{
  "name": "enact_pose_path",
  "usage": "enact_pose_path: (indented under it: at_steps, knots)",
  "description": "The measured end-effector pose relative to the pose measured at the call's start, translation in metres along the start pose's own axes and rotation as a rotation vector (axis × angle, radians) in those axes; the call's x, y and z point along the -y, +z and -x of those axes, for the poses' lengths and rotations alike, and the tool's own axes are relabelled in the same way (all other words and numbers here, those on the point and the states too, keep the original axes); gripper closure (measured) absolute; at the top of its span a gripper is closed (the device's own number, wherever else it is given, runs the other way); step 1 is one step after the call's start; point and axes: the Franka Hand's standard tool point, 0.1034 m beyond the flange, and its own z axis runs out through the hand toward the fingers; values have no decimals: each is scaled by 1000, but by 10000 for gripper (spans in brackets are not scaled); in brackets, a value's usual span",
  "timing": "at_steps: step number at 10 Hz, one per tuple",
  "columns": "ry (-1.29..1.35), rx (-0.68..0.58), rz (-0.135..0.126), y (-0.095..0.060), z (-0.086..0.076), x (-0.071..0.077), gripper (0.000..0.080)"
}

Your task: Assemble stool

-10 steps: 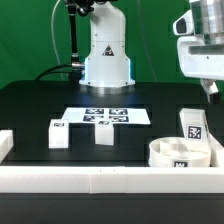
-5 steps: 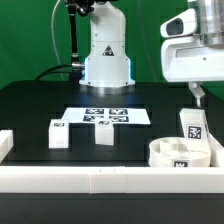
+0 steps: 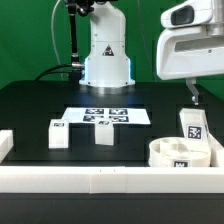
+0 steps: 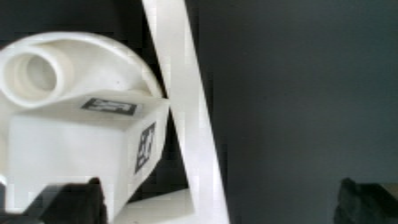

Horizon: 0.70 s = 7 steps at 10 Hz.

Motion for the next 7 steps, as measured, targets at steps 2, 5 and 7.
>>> enact_pose_path:
  at_steps: [2,5,7]
  knots:
    - [-239,4,26,1,-2,-7,150]
    - [-528,10,64,2,-4,-15,150]
    - [-646,15,67,2,-6,-20,150]
